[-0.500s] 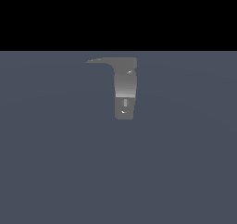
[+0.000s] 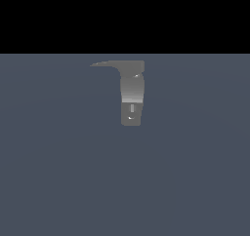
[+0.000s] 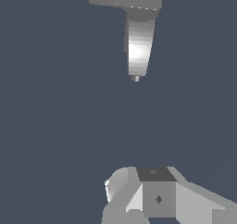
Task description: Turn on the faucet by rotating a designated handle.
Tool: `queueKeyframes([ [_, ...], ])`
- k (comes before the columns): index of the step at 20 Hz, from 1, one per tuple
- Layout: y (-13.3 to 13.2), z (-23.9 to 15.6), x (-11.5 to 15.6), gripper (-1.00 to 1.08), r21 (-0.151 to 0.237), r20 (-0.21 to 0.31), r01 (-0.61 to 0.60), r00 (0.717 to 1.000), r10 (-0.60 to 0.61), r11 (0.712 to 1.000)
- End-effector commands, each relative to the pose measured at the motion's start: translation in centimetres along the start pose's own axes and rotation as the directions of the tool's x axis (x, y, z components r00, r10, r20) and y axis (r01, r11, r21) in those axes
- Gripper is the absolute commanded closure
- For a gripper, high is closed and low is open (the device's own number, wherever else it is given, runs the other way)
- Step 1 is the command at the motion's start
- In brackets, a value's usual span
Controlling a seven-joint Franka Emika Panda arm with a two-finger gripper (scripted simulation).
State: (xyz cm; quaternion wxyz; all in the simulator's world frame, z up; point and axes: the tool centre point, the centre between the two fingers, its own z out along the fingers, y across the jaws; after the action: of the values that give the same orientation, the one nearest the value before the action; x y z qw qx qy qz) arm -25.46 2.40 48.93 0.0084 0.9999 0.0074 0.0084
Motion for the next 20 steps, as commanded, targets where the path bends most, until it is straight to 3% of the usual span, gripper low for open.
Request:
queueKeyframes([
  [1, -0.5, 0.3, 0.3, 1.08, 0.000, 0.001, -0.021, 1.000, 0.021, 1.000],
  [11, -4.0, 2.5, 2.7, 1.08, 0.001, 0.004, -0.174, 0.985, 0.174, 0.985],
  [20, -7.6, 5.1, 6.2, 1.08, 0.003, 0.008, -0.353, 0.935, 0.353, 0.935],
])
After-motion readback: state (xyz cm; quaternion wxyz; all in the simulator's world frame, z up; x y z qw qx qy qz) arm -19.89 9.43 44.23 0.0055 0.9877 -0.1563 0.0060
